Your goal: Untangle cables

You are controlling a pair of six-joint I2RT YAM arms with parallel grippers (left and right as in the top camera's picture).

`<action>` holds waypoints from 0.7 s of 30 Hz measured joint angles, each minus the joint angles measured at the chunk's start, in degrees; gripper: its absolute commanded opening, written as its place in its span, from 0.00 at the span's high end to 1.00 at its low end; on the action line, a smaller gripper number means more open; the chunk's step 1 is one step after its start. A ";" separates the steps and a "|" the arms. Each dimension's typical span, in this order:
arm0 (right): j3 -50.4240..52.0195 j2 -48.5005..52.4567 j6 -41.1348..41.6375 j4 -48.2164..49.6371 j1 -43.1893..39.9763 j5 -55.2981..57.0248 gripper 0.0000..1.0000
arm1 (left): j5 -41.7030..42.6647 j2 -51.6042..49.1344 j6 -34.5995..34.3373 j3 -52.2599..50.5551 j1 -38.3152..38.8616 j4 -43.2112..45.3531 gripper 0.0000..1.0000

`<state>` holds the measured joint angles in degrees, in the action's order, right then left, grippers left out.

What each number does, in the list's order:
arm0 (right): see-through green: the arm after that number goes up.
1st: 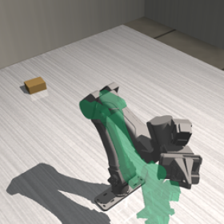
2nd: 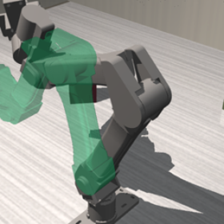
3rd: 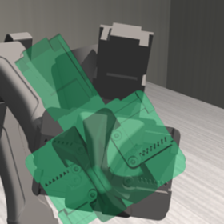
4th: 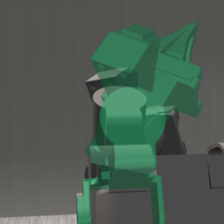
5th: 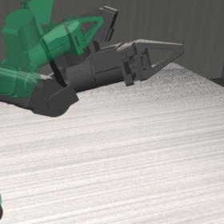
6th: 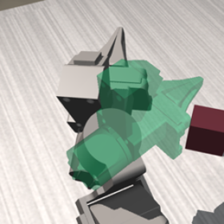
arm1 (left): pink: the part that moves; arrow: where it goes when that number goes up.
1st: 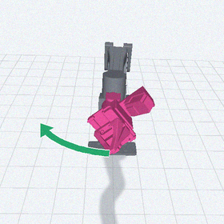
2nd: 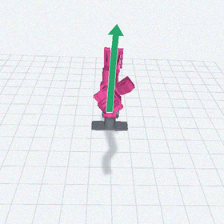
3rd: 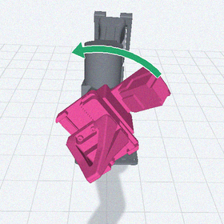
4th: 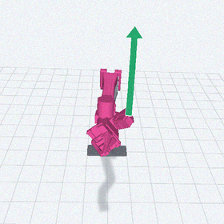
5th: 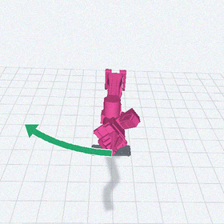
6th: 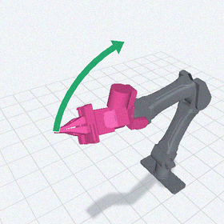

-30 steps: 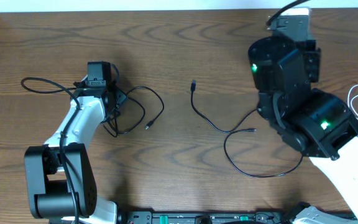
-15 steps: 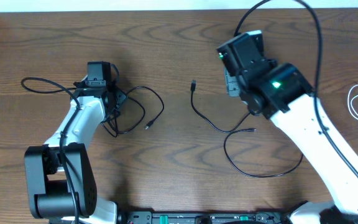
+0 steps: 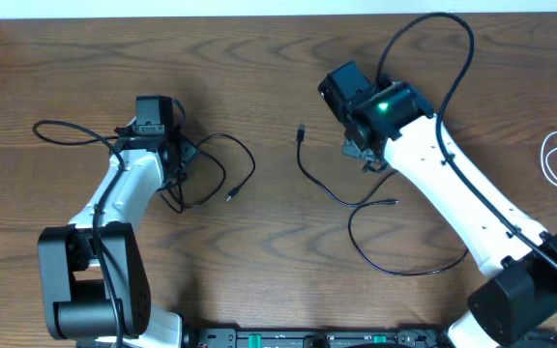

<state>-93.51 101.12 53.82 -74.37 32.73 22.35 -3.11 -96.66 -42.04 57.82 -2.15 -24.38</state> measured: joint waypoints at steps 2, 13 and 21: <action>2.38 0.00 6.84 0.13 0.00 -1.22 0.64 | 0.00 0.00 0.00 0.00 0.00 -0.02 0.35; 16.74 0.13 29.92 7.21 0.00 -7.87 0.73 | 0.00 0.00 0.00 0.00 0.00 -0.02 0.35; 23.02 0.15 36.28 13.16 0.02 -11.32 0.85 | 0.00 0.00 0.00 0.00 0.00 0.00 0.35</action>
<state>-70.50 101.27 90.11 -61.21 32.75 11.03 -3.11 -96.66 -42.04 57.82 -2.15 -24.38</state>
